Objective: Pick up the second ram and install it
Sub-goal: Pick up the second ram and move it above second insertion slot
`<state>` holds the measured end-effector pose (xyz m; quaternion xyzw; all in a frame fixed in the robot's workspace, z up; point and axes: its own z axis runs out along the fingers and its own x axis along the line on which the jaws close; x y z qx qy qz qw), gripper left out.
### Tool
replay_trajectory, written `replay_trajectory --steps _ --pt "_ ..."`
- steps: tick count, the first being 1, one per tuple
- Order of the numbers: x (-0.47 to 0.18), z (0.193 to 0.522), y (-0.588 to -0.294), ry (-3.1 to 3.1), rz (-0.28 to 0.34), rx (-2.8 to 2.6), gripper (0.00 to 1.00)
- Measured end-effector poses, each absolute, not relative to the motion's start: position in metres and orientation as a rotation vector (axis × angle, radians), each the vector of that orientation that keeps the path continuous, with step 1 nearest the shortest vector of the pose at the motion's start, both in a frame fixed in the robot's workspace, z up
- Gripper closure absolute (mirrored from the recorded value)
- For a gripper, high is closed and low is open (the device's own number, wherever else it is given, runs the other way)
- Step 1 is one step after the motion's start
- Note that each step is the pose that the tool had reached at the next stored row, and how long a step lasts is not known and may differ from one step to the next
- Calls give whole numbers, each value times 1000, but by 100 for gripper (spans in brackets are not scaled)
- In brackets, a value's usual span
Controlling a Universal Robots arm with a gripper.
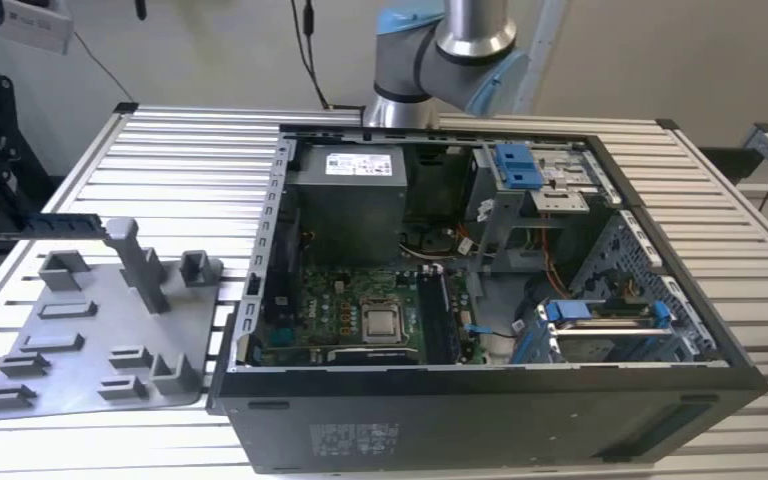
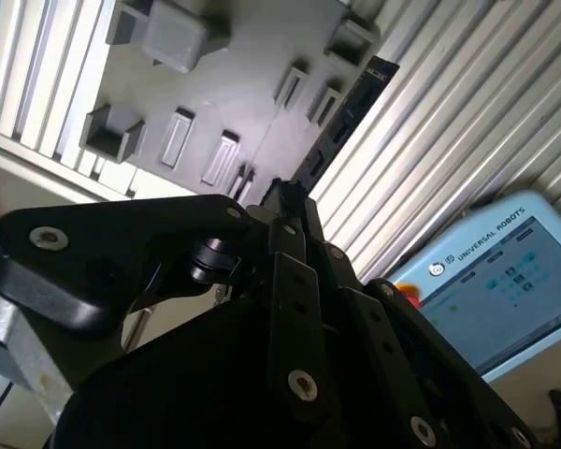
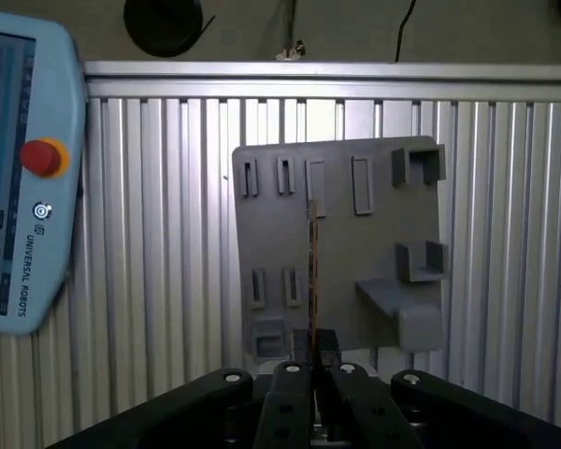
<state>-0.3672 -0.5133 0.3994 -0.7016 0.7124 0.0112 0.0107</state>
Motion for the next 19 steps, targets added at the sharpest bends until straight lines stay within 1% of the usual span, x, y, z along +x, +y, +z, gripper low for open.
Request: replay_trajectory --steps 19 --pt "-314 399 -512 2223 35 -2190 86"
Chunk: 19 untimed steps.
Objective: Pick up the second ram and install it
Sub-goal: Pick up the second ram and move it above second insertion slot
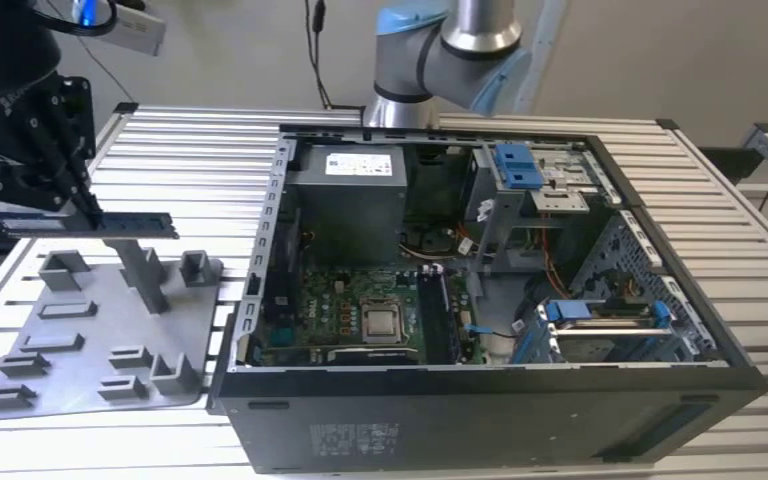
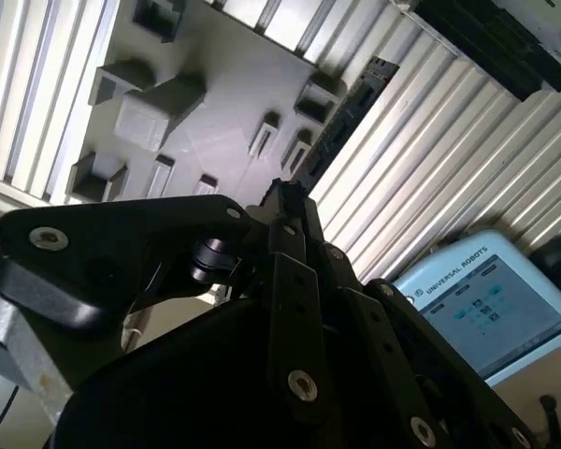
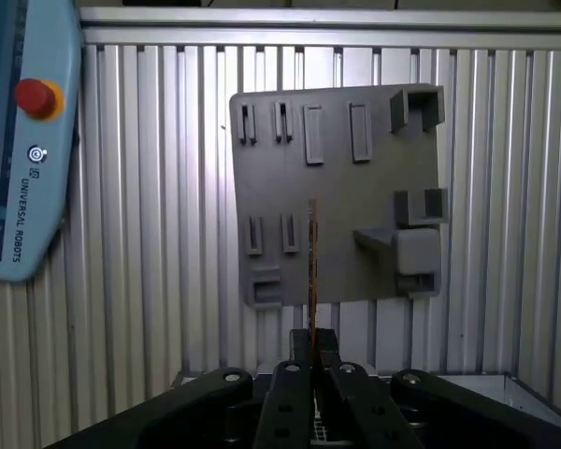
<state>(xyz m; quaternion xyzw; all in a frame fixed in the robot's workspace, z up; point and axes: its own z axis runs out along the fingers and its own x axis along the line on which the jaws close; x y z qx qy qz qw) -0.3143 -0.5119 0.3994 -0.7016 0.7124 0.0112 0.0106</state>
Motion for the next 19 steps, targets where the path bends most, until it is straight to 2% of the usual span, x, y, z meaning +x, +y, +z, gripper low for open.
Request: replay_trajectory --steps 19 --pt "-268 399 -512 2223 35 -2190 86"
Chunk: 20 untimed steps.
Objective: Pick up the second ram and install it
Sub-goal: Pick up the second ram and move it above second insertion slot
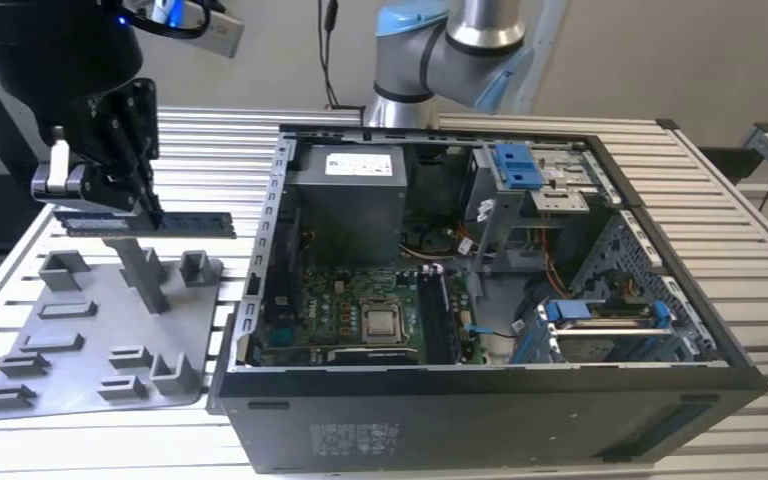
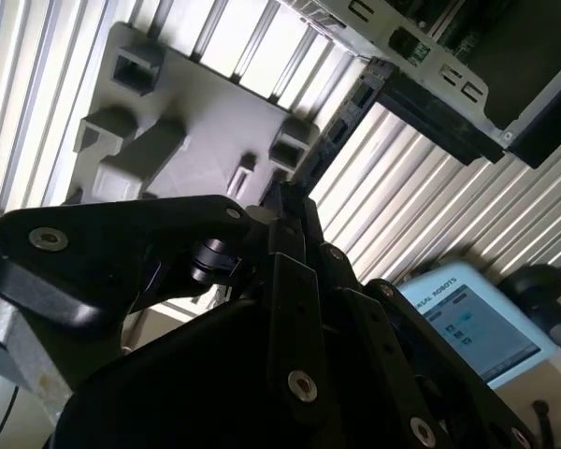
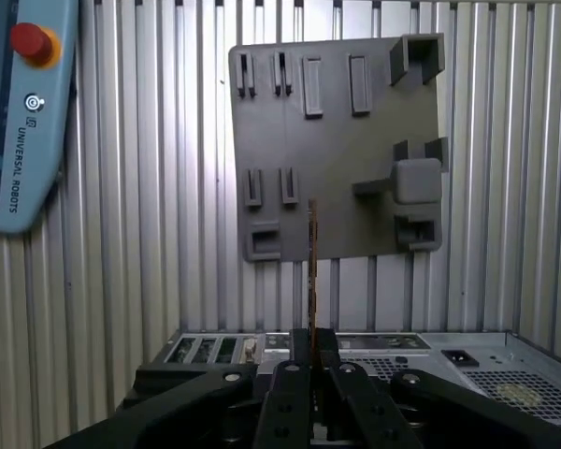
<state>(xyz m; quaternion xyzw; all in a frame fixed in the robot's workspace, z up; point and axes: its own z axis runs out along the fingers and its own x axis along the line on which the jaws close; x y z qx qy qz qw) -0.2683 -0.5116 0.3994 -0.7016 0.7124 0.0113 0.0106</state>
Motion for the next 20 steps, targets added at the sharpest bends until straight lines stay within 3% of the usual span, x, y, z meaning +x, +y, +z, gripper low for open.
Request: replay_trajectory --steps 20 --pt "-228 399 -511 2223 35 -2190 86"
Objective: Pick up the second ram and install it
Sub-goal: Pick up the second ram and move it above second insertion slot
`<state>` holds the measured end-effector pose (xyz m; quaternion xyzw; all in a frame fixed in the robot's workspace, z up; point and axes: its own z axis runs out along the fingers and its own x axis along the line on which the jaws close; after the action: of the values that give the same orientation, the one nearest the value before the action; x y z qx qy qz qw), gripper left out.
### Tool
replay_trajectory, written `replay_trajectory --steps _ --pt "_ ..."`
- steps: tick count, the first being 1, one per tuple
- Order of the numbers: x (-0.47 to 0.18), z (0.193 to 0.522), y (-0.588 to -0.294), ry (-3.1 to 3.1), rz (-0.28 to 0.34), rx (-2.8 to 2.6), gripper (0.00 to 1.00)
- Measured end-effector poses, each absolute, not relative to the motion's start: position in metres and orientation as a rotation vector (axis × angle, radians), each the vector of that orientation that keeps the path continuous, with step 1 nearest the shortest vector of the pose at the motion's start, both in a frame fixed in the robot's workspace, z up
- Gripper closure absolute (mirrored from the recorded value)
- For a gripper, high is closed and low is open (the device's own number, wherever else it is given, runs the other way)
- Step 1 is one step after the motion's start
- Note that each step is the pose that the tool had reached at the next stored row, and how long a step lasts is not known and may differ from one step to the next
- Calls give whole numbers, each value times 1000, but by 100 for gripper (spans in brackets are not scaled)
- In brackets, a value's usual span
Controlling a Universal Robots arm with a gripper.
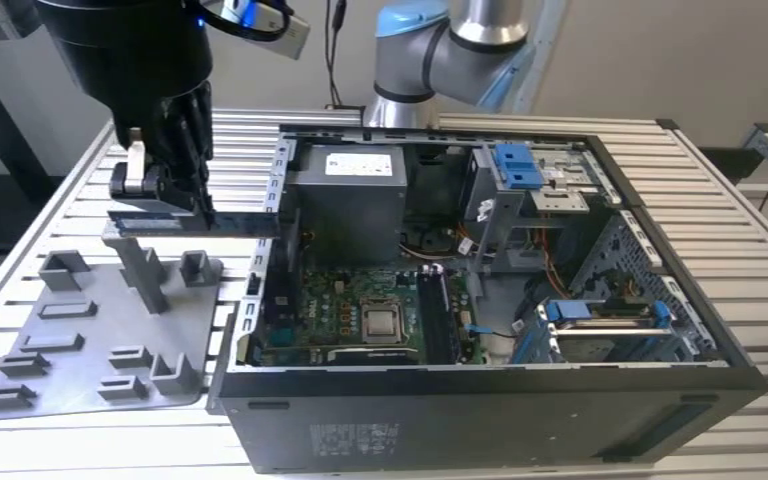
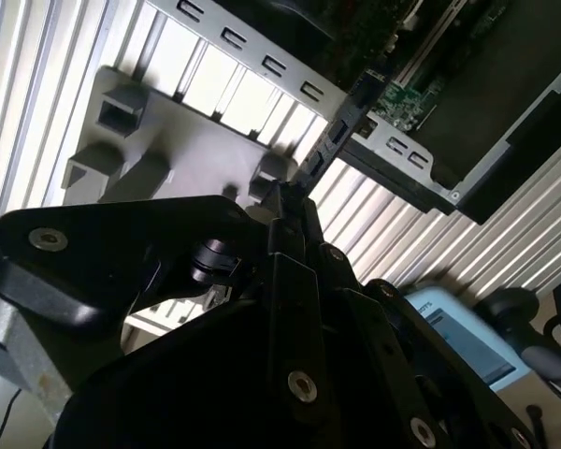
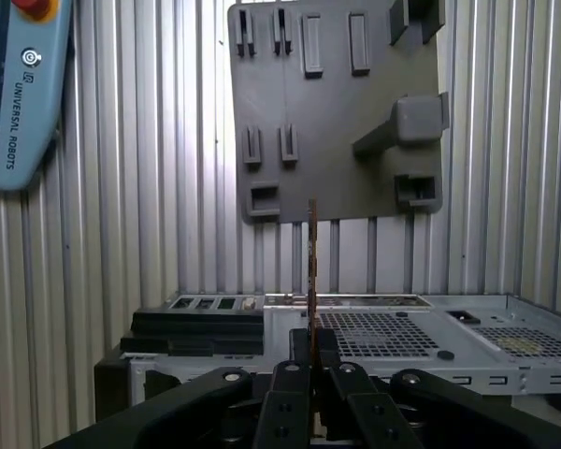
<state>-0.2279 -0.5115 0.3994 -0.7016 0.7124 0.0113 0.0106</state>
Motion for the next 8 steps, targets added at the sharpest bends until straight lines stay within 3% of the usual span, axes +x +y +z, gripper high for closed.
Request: replay_trajectory --steps 8 --pt "-211 399 -511 2223 35 -2190 86"
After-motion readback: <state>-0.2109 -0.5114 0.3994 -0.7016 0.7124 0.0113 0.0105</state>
